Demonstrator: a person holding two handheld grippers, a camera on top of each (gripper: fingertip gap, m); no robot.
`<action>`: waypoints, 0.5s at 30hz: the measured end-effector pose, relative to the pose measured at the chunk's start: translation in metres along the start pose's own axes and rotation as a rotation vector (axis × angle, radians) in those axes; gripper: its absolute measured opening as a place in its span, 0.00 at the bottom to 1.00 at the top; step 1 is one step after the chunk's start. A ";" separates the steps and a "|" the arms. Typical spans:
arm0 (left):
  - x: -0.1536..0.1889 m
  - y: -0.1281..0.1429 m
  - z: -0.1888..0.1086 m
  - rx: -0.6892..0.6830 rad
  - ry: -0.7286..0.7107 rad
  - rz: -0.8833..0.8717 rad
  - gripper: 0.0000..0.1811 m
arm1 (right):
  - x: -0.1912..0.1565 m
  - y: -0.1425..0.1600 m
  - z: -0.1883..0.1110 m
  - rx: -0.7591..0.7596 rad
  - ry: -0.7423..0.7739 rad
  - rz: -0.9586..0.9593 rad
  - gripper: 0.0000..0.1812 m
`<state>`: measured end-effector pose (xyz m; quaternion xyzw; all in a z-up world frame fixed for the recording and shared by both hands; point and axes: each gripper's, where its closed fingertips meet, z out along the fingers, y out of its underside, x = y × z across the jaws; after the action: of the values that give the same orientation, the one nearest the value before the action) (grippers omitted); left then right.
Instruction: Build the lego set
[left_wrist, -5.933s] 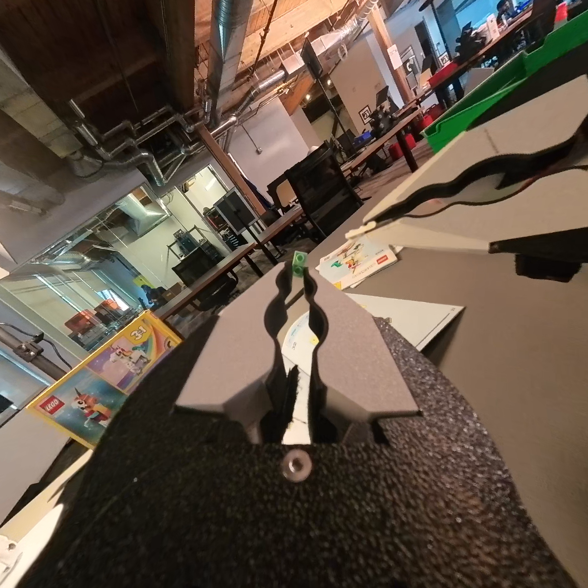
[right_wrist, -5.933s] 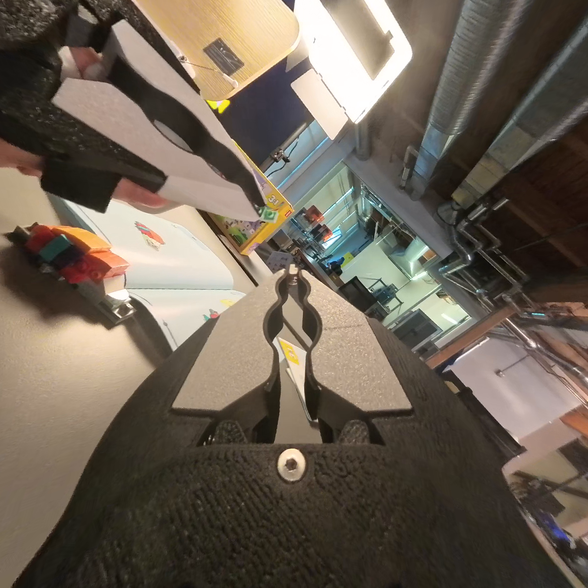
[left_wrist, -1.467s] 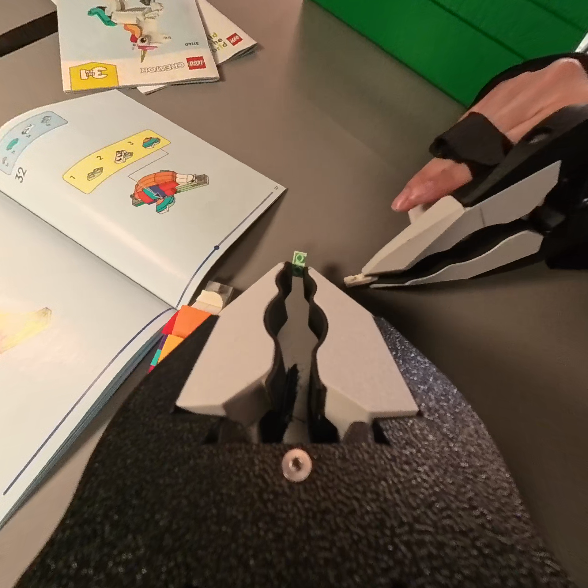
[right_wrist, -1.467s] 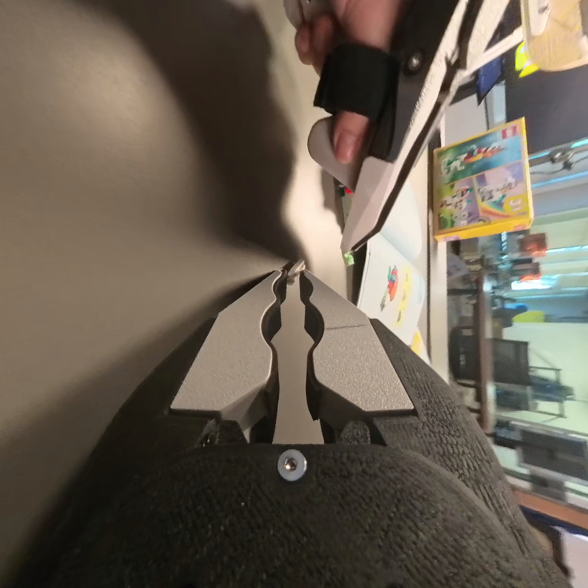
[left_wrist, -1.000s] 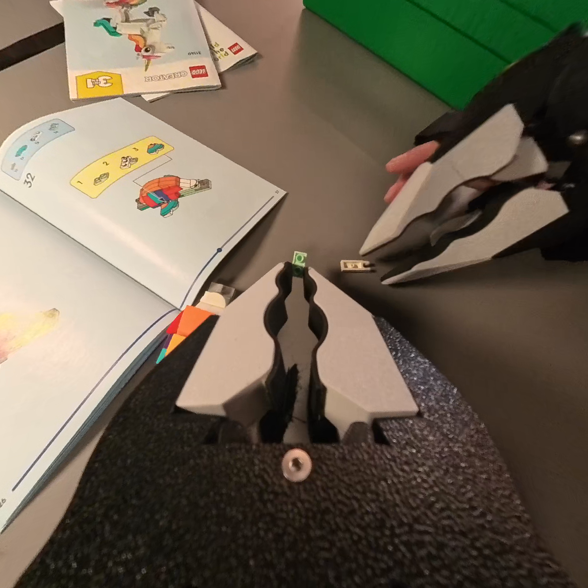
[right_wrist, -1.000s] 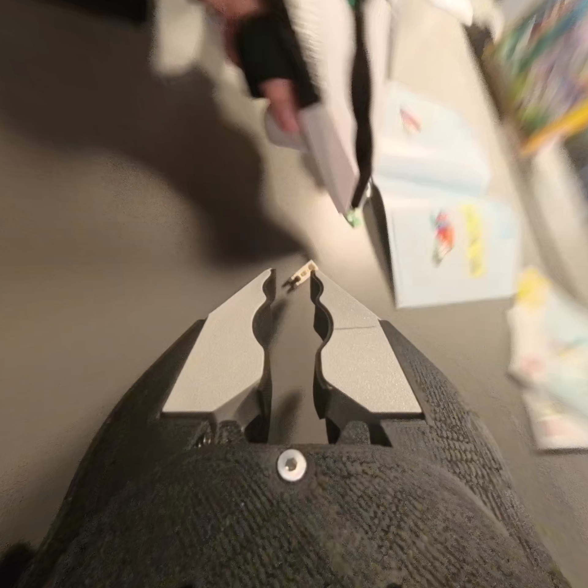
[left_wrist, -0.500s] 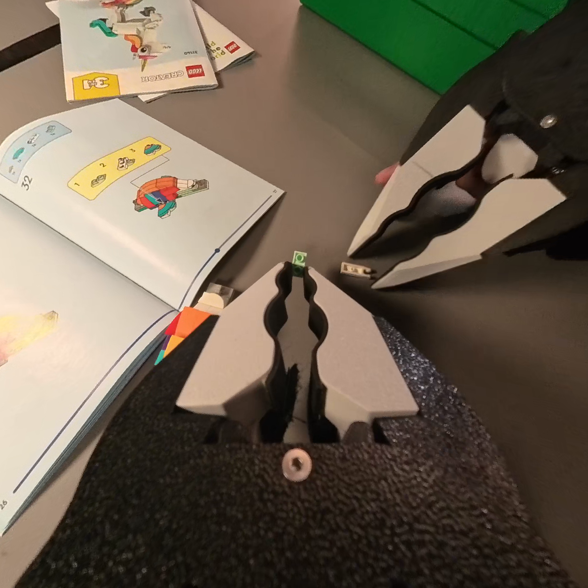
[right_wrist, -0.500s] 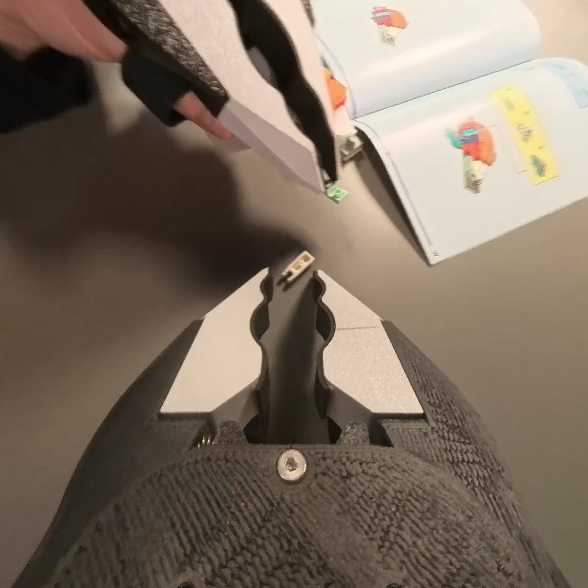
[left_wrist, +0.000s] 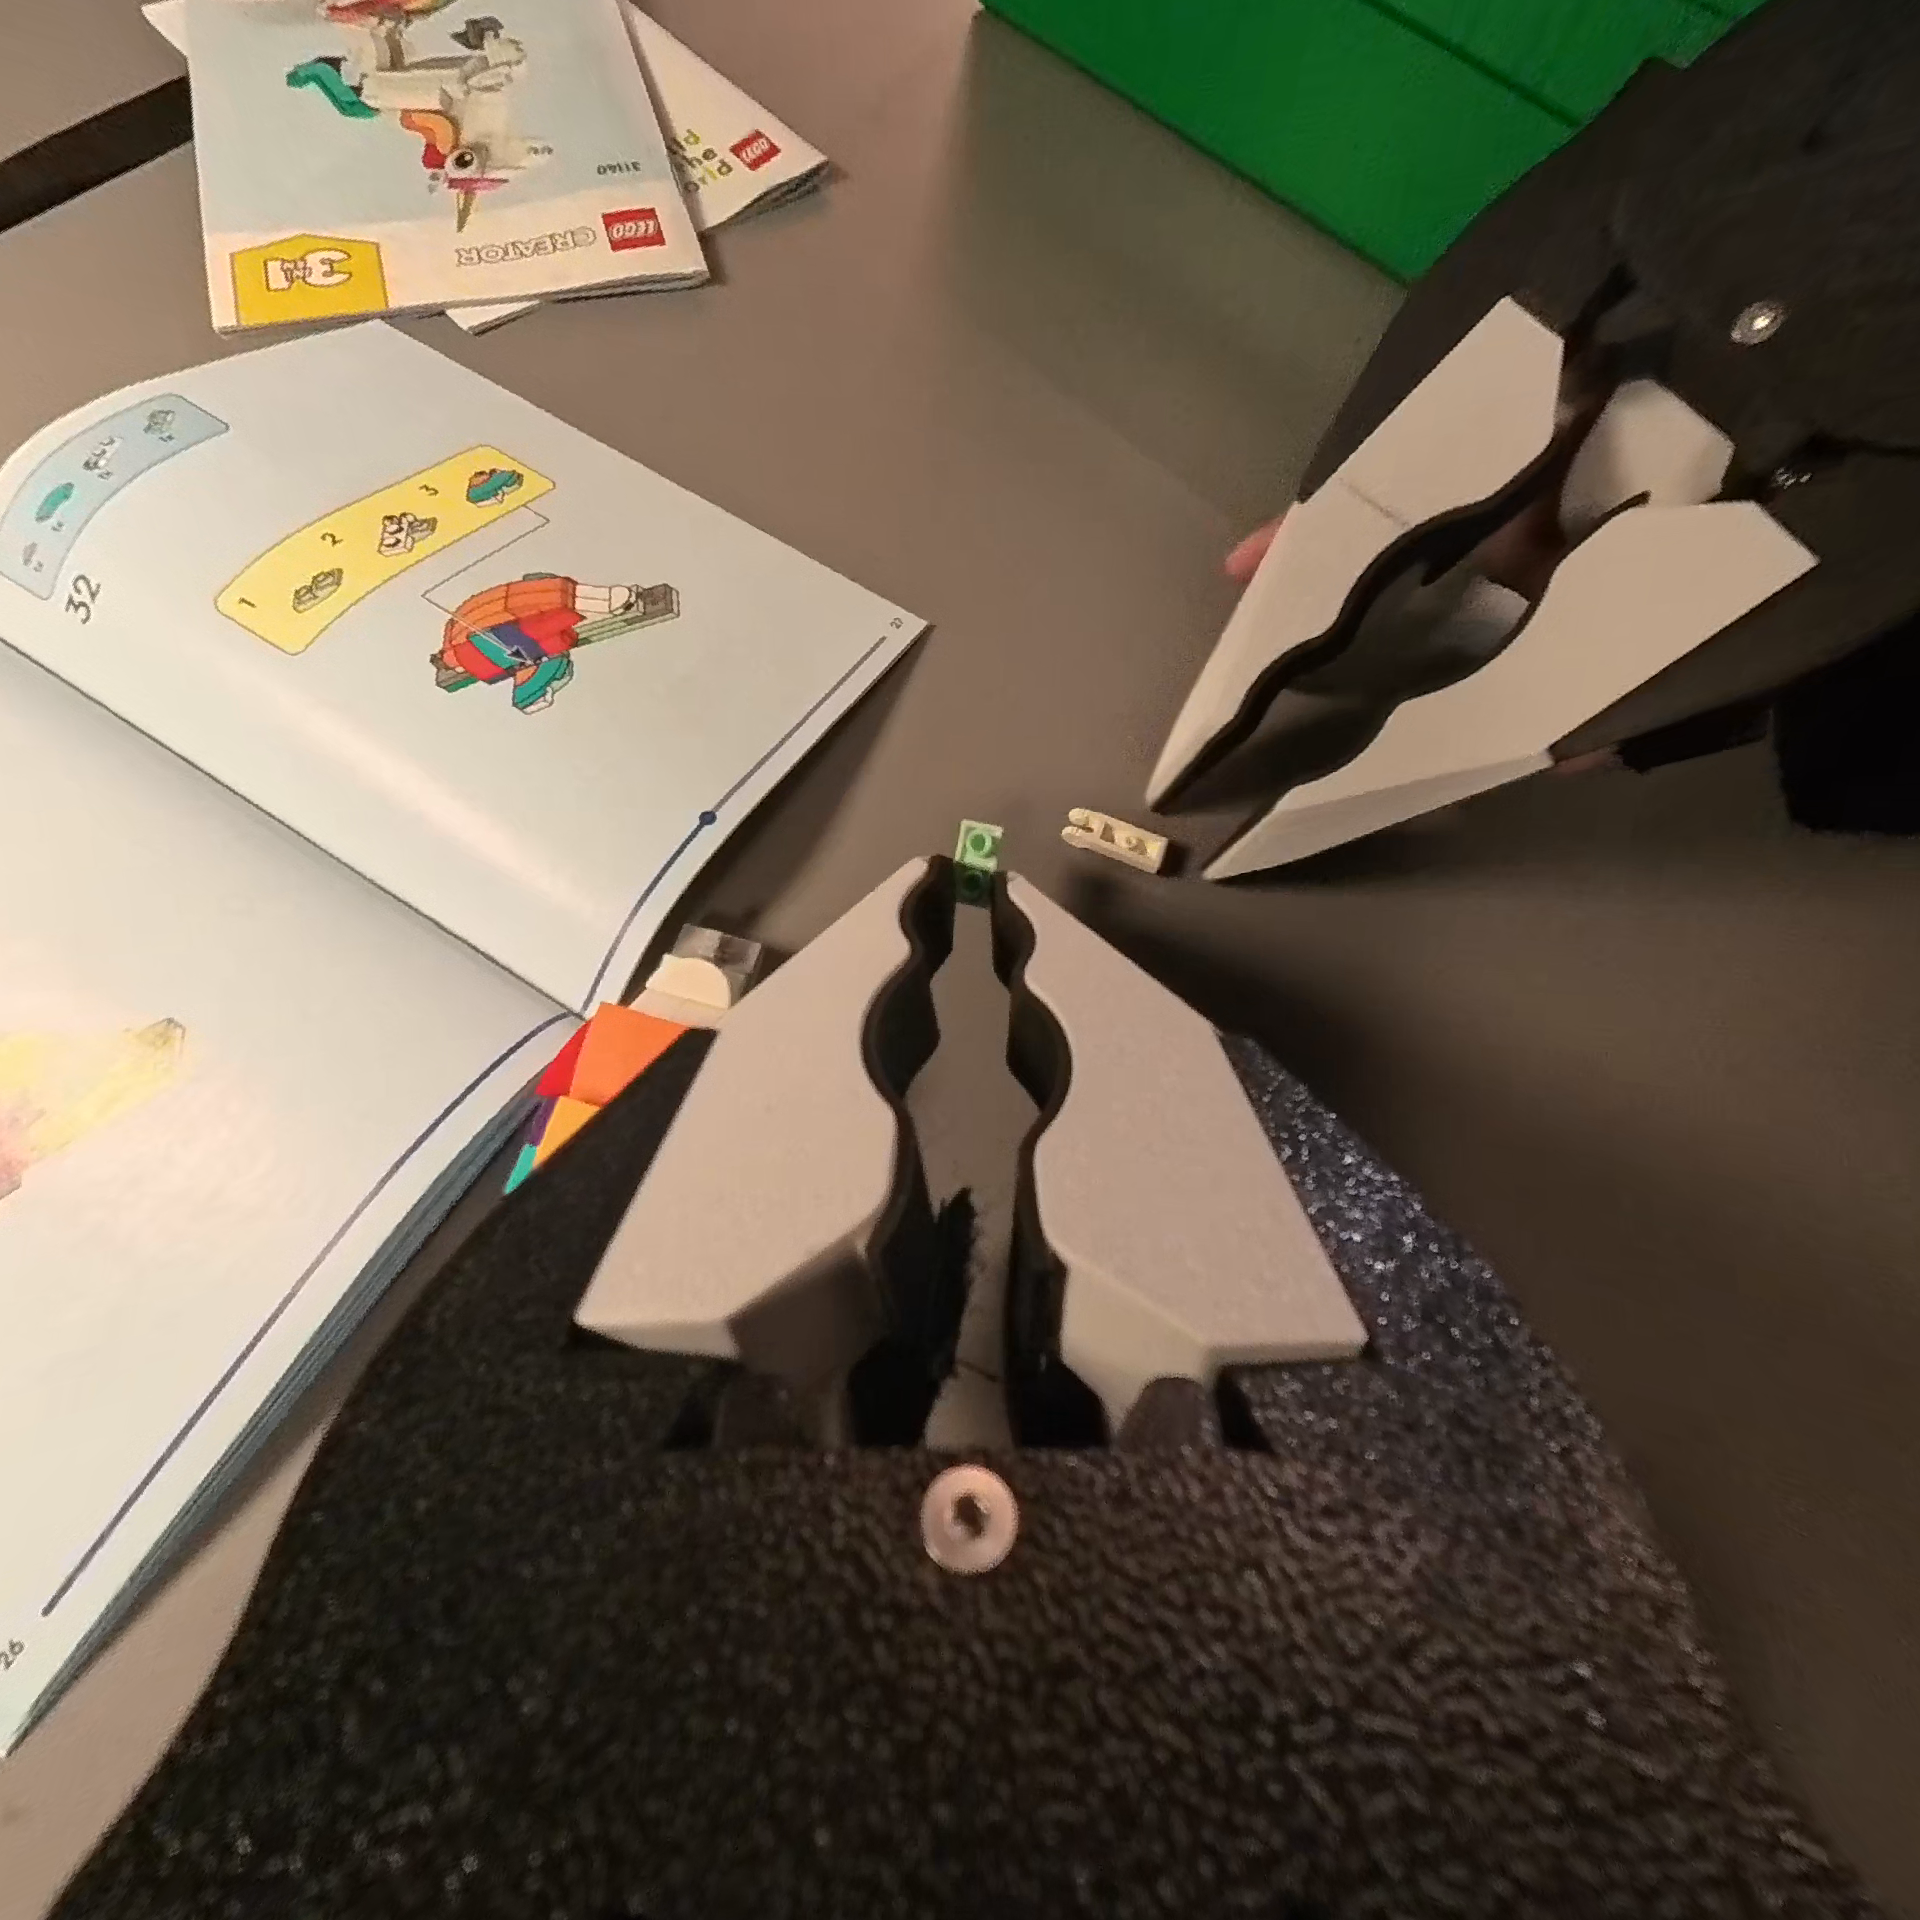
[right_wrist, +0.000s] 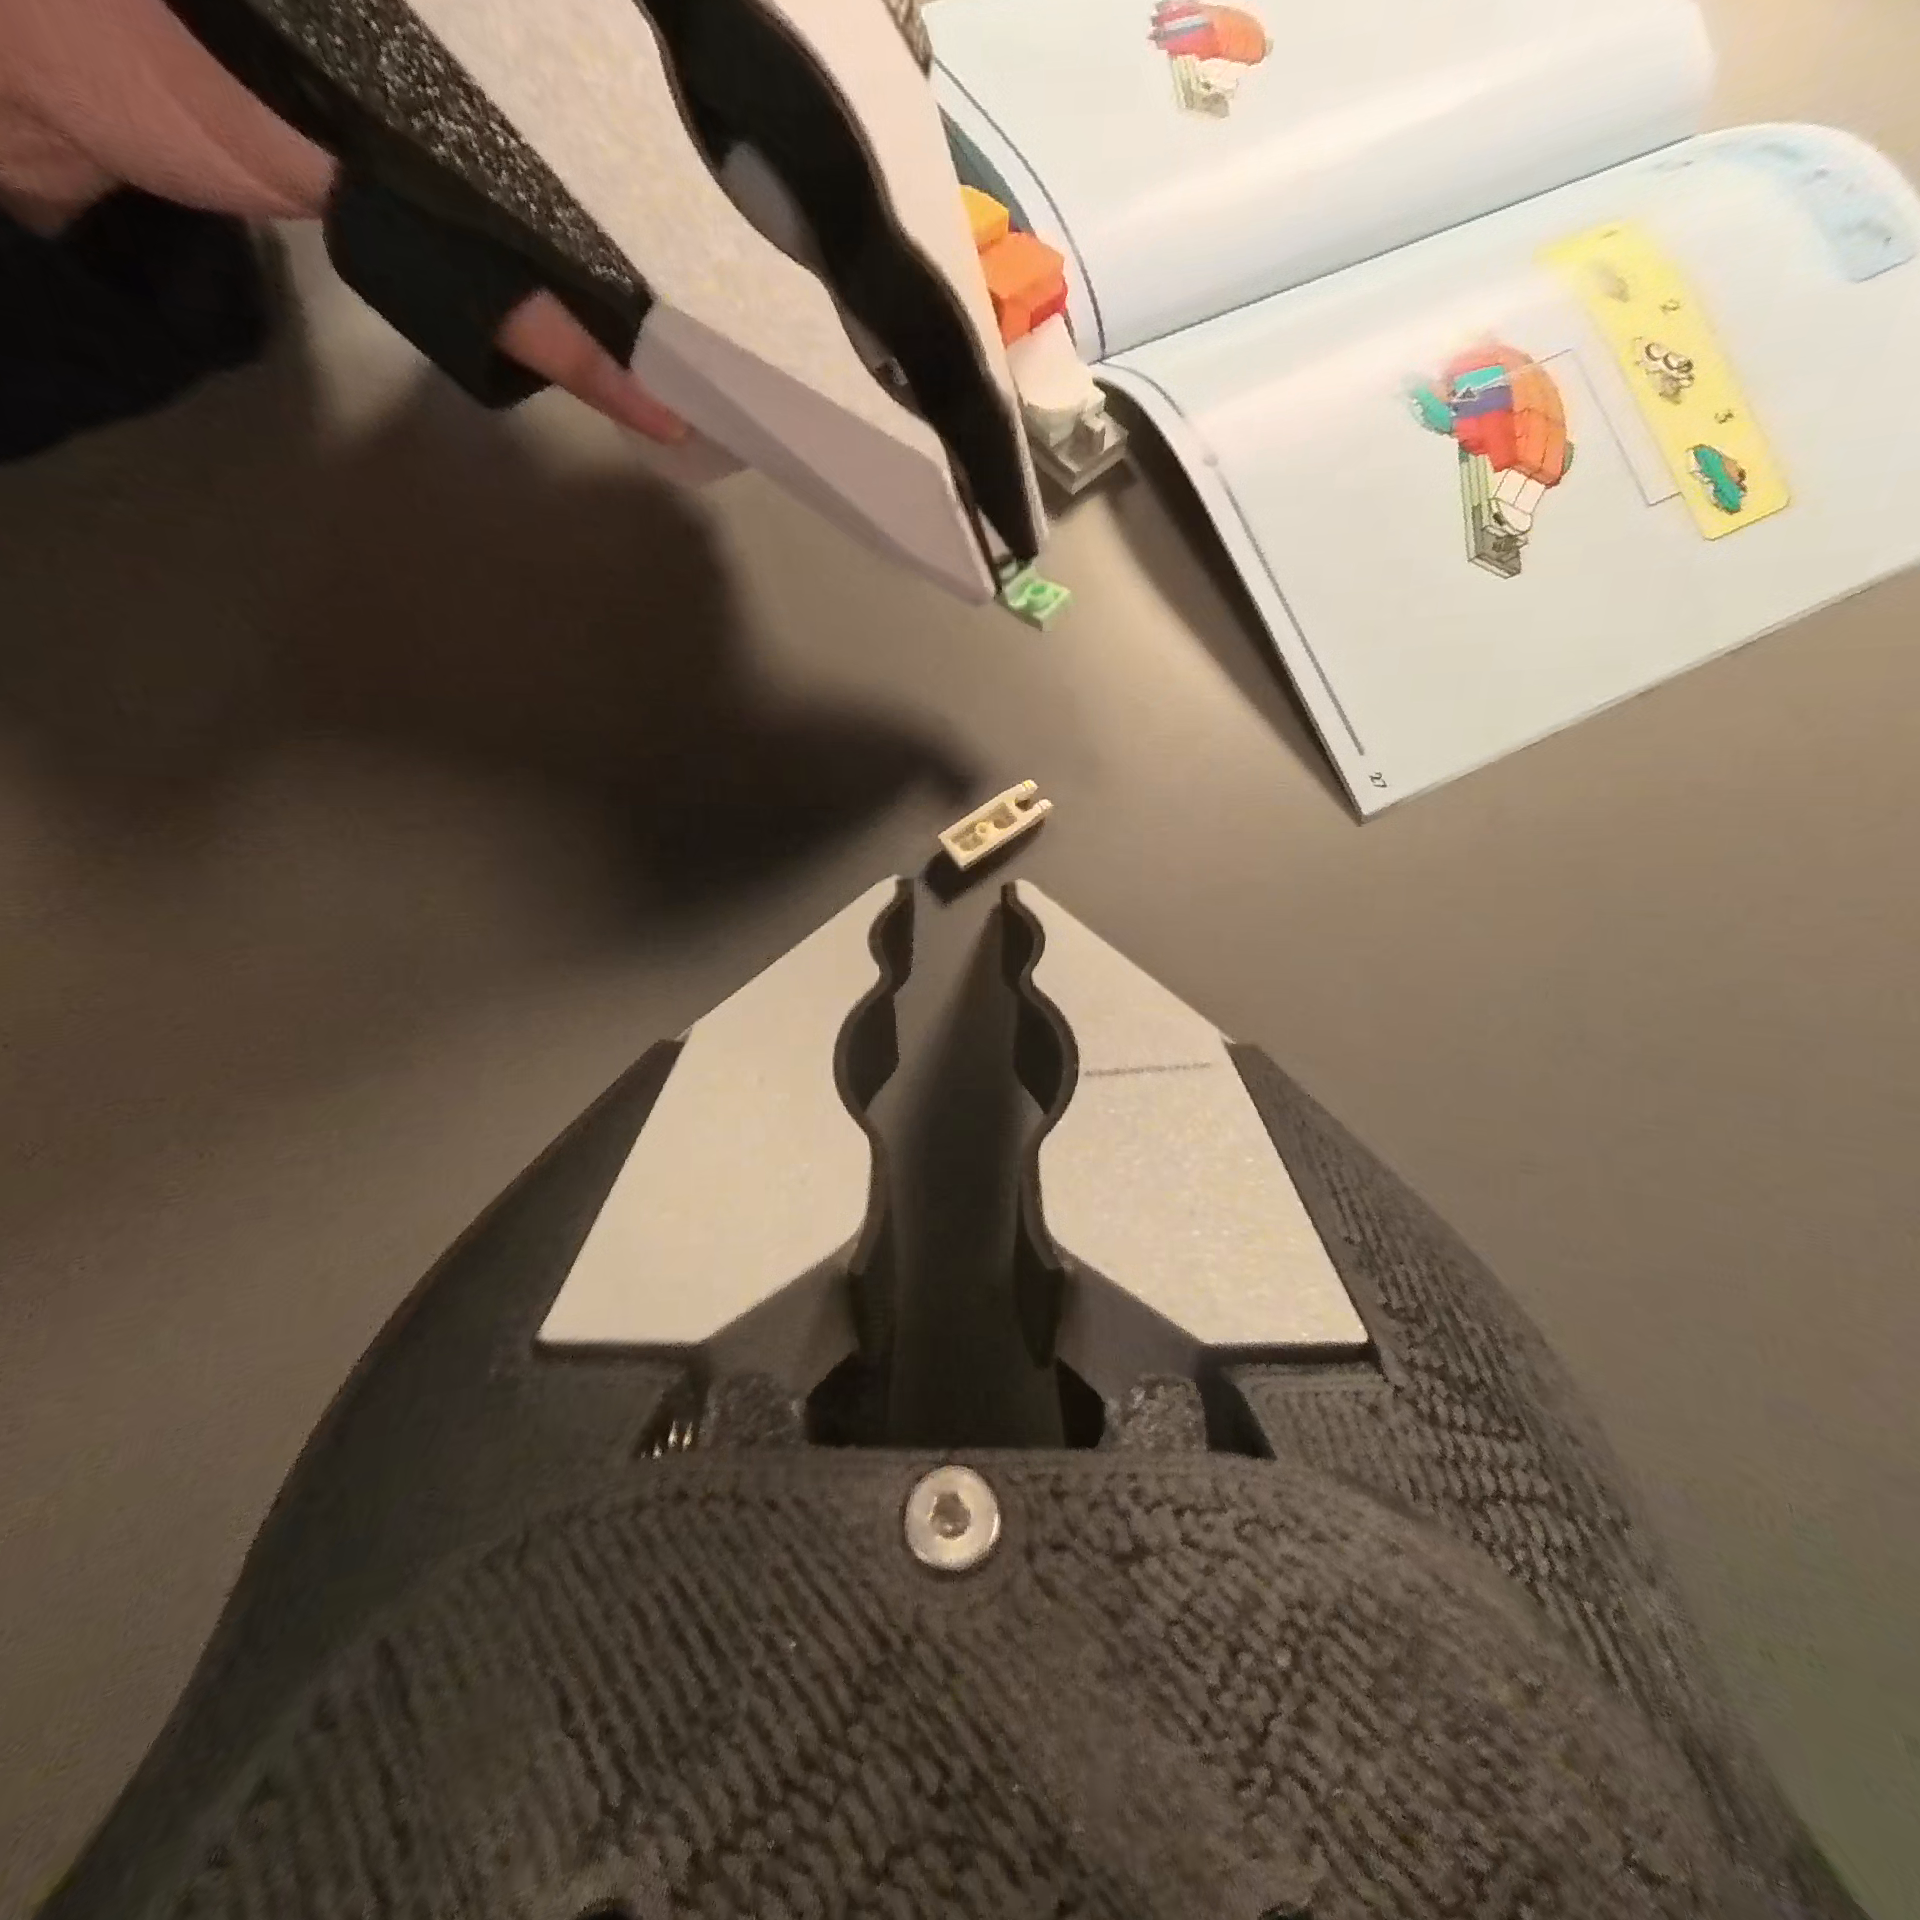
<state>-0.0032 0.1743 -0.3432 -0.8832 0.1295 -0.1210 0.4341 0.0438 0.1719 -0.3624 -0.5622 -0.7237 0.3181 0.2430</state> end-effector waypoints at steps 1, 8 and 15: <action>0.000 -0.001 0.000 0.005 0.000 0.003 0.03 | 0.001 0.000 -0.001 0.001 -0.001 0.000 0.09; 0.011 -0.009 -0.001 0.053 0.065 0.040 0.03 | 0.012 -0.025 -0.015 0.211 -0.040 0.122 0.09; 0.018 -0.014 -0.001 0.089 0.069 0.132 0.03 | 0.012 -0.034 -0.025 0.336 -0.163 0.205 0.09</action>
<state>0.0153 0.1760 -0.3295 -0.8478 0.1968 -0.1282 0.4754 0.0363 0.1826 -0.3202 -0.5570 -0.6167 0.5018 0.2401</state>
